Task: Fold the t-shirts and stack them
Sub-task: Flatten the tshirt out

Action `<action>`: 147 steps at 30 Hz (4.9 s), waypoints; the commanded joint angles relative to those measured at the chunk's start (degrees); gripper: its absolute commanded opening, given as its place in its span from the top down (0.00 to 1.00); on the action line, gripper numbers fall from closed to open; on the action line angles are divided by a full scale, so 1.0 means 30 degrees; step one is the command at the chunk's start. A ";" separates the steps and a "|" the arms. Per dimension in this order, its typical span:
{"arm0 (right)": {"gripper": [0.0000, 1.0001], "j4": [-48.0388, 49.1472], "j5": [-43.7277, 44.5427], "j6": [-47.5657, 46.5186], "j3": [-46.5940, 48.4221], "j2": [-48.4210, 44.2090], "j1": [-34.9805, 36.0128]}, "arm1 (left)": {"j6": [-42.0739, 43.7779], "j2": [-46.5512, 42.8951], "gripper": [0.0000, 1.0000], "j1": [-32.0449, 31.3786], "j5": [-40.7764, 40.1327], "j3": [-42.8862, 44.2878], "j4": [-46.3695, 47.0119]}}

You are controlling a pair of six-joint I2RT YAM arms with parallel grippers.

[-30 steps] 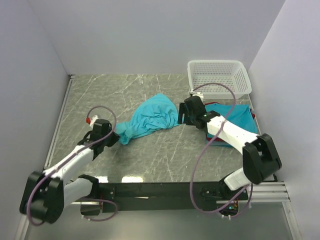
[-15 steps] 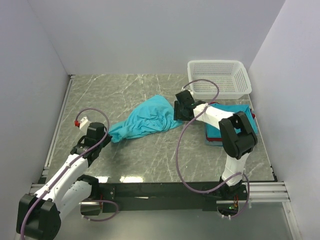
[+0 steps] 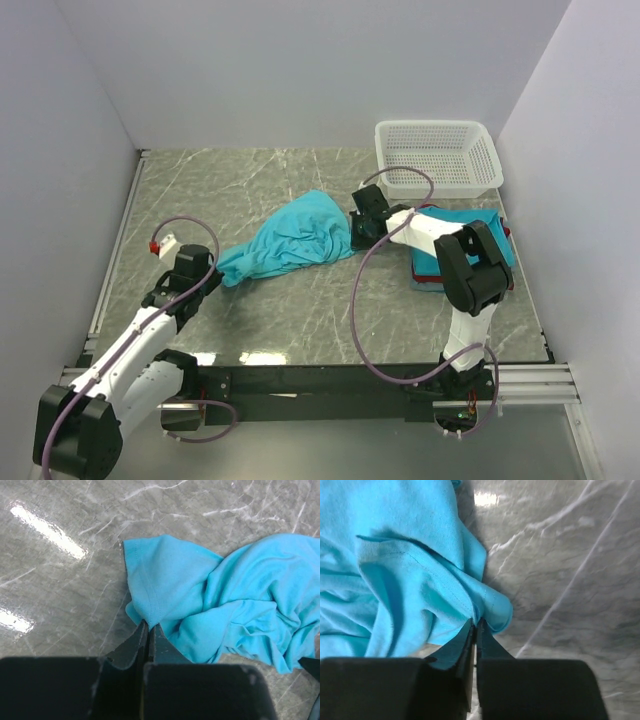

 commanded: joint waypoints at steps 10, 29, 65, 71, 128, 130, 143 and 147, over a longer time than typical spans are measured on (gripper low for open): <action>1.00 0.0169 0.1225 -0.1366 0.0335 -0.7909 0.0059 | 0.0372 -0.3814 0.99 0.0123 -0.1808 0.3597 -0.0211; 1.00 -0.0444 -0.0003 -0.4179 0.6016 -2.0078 0.0088 | 0.3768 -0.8155 0.99 0.0123 -0.1696 1.4582 0.1050; 0.16 0.3690 -0.0356 -0.1747 0.1502 -0.4773 -0.2519 | 0.7816 1.4102 0.58 0.3960 -0.2047 1.4588 0.6645; 0.13 0.3480 -0.0646 -0.2305 0.2943 -0.4025 -0.2490 | 0.7493 1.4084 0.25 0.3989 -0.1459 1.5113 0.4979; 0.08 -0.0066 -0.0881 0.0068 -0.3589 -0.2589 -0.0879 | 0.6496 1.5015 0.01 0.8355 0.9995 0.9926 0.7291; 0.08 0.0052 -0.0883 0.0155 -0.3707 -0.3087 -0.0850 | 0.6584 1.6099 0.01 0.8326 1.0113 1.0834 0.6853; 0.07 -0.0152 -0.1411 -0.1629 0.1297 -0.1131 -0.0674 | 0.6526 1.9263 0.01 0.8326 0.9145 1.3003 0.5854; 0.07 -0.1586 -0.0590 -0.1924 0.4515 0.1829 -0.0703 | 0.6555 2.0755 0.01 0.8297 1.0346 1.4350 0.5854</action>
